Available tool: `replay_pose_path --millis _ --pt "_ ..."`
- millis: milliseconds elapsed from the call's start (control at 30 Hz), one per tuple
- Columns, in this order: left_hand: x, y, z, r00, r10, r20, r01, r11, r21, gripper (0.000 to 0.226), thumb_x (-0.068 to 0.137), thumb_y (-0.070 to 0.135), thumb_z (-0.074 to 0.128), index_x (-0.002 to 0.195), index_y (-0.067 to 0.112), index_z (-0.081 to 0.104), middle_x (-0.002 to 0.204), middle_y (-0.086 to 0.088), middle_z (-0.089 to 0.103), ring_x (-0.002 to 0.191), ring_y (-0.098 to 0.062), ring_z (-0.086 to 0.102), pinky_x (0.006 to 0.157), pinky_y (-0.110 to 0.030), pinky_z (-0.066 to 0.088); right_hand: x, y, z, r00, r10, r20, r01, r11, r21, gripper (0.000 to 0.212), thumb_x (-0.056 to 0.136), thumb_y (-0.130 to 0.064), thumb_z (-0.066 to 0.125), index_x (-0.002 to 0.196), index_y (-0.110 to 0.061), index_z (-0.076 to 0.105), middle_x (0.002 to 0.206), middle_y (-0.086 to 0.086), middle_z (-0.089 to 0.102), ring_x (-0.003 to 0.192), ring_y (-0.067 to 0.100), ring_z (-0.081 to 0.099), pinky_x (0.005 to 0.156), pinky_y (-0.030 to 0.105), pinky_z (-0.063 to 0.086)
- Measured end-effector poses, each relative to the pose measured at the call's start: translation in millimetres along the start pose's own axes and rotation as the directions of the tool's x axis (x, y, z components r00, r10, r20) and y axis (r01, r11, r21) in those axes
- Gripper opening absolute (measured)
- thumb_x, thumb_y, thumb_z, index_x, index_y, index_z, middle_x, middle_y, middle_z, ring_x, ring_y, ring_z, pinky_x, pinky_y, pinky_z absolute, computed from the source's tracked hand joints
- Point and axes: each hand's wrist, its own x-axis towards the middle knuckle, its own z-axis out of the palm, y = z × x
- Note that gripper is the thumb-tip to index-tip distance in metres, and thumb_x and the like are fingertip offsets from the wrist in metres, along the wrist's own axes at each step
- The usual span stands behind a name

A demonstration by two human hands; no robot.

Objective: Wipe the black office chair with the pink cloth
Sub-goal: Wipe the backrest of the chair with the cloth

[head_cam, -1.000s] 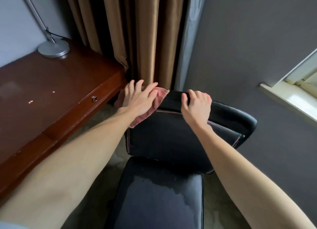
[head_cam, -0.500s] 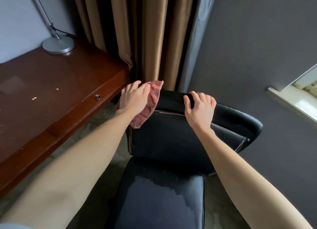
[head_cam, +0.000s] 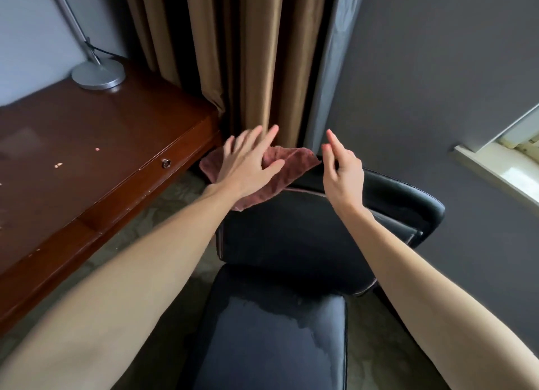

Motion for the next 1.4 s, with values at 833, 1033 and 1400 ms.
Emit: replay_pose_path --millis 833,1033,1400 --pt "-46 -81 -39 0.970 -0.218 0.104 0.212 0.975 0.068 0.077 0.091 0.061 0.052 0.152 0.052 0.008 0.165 -0.003 0.011 0.150 -0.027 0.011 0.114 -0.062 0.020 2 -24 64 0.983 -0.069 0.168 0.156 0.793 -0.589 0.046 0.100 -0.050 0.027 0.131 -0.032 0.056 0.115 0.006 0.064 0.104 0.034 0.055 0.096 0.052 0.029" --pt "-51 -98 -44 0.957 -0.282 0.071 0.281 0.959 0.036 0.065 0.096 0.057 0.044 0.151 0.054 0.012 0.165 0.000 0.011 0.151 -0.025 0.011 0.116 -0.061 0.018 3 -69 117 0.950 -0.090 0.300 0.265 0.742 -0.616 0.048 0.100 -0.057 0.026 0.130 -0.034 0.056 0.113 0.007 0.063 0.104 0.034 0.055 0.096 0.055 0.028" --pt "3 -28 -25 0.993 -0.071 0.095 0.070 0.997 0.012 0.057 0.097 0.051 0.044 0.150 0.055 0.022 0.165 -0.003 0.015 0.151 -0.022 0.009 0.117 -0.058 0.014 3 4 47 0.961 -0.260 0.091 0.264 0.777 -0.572 0.033 0.101 -0.031 0.037 0.118 -0.023 0.065 0.094 0.004 0.068 0.085 0.029 0.061 0.083 0.042 0.039"
